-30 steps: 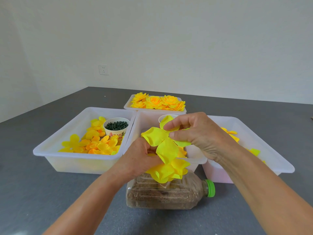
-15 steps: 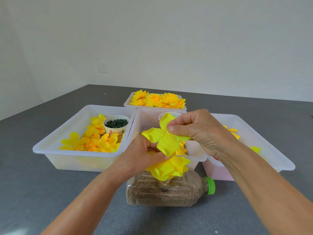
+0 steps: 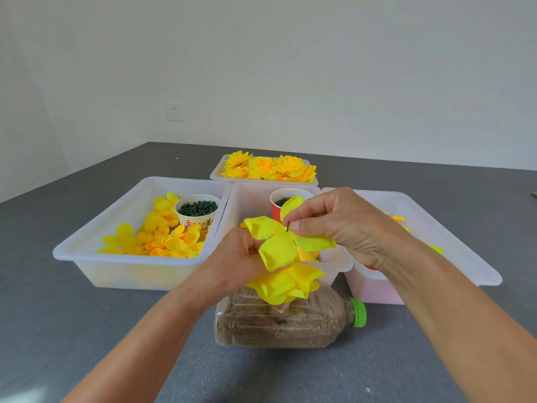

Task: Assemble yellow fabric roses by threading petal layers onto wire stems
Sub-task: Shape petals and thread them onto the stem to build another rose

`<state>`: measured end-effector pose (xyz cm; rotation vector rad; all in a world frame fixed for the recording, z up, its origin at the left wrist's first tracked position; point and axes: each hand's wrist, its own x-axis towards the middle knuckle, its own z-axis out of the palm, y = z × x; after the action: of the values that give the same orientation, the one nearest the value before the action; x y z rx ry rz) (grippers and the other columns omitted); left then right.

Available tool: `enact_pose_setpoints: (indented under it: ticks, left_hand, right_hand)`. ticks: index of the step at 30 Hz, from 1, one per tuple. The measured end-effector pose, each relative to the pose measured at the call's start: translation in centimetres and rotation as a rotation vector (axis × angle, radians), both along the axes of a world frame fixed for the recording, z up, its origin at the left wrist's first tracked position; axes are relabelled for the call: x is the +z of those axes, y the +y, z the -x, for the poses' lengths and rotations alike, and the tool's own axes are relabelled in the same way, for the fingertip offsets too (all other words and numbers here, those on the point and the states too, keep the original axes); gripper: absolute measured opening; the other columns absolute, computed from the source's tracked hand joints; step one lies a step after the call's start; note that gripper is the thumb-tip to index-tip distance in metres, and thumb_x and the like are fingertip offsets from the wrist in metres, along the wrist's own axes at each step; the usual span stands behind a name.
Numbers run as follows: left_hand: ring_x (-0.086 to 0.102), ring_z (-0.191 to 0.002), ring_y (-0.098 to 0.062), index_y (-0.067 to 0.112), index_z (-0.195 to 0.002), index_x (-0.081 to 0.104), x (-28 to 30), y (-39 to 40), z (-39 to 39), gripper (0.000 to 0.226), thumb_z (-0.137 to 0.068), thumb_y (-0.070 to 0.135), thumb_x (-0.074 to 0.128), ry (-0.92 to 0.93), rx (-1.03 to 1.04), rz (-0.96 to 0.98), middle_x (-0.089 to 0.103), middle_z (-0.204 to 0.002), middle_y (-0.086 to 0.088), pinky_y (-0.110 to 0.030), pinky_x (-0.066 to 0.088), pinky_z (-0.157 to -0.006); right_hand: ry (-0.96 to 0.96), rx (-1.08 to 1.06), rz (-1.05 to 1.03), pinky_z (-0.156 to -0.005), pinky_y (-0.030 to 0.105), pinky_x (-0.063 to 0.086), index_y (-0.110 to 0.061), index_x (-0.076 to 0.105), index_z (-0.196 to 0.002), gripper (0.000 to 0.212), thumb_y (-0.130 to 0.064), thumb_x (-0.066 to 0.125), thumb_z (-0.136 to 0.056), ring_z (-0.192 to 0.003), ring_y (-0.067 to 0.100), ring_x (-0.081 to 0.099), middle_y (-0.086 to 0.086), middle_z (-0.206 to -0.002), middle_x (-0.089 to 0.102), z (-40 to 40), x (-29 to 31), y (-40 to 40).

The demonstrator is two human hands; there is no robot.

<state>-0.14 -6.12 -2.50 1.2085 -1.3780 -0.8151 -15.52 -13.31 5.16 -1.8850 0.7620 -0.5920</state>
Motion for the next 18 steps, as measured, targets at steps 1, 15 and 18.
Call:
enact_pose_setpoints:
  ticks: [1,15,18]
  left_hand:
    - [0.070,-0.069,-0.011,0.015,-0.083,0.069,0.1,0.0,0.0,0.013,-0.081,0.003,0.070,0.011,-0.002,-0.006,0.074,-0.075,0.003,-0.021,0.054,-0.057]
    - [0.065,-0.057,-0.016,0.008,-0.077,0.067,0.4,0.1,0.0,0.015,-0.086,-0.003,0.061,-0.056,-0.020,-0.018,0.069,-0.065,0.000,-0.028,0.051,-0.053]
    - [0.064,-0.056,-0.014,0.003,-0.079,0.066,0.4,0.2,0.0,0.011,-0.087,-0.002,0.060,-0.062,-0.014,-0.036,0.068,-0.065,-0.003,-0.027,0.050,-0.054]
  right_hand:
    - [-0.001,0.001,-0.002,-0.066,0.018,0.049,-0.012,0.073,-0.081,0.012,-0.001,0.070,-0.078,-0.071,0.010,0.059,0.005,-0.078,0.068,0.0,0.0,-0.1]
    - [0.135,0.096,-0.012,-0.076,0.028,0.048,-0.011,0.073,-0.089,0.018,0.003,0.066,-0.080,-0.082,0.014,0.058,0.008,-0.091,0.068,0.0,-0.7,-1.3]
    - [0.130,0.098,-0.048,-0.064,0.020,0.049,-0.007,0.070,-0.098,0.022,0.006,0.064,-0.080,-0.070,0.010,0.058,0.000,-0.077,0.066,-0.2,-0.7,-1.6]
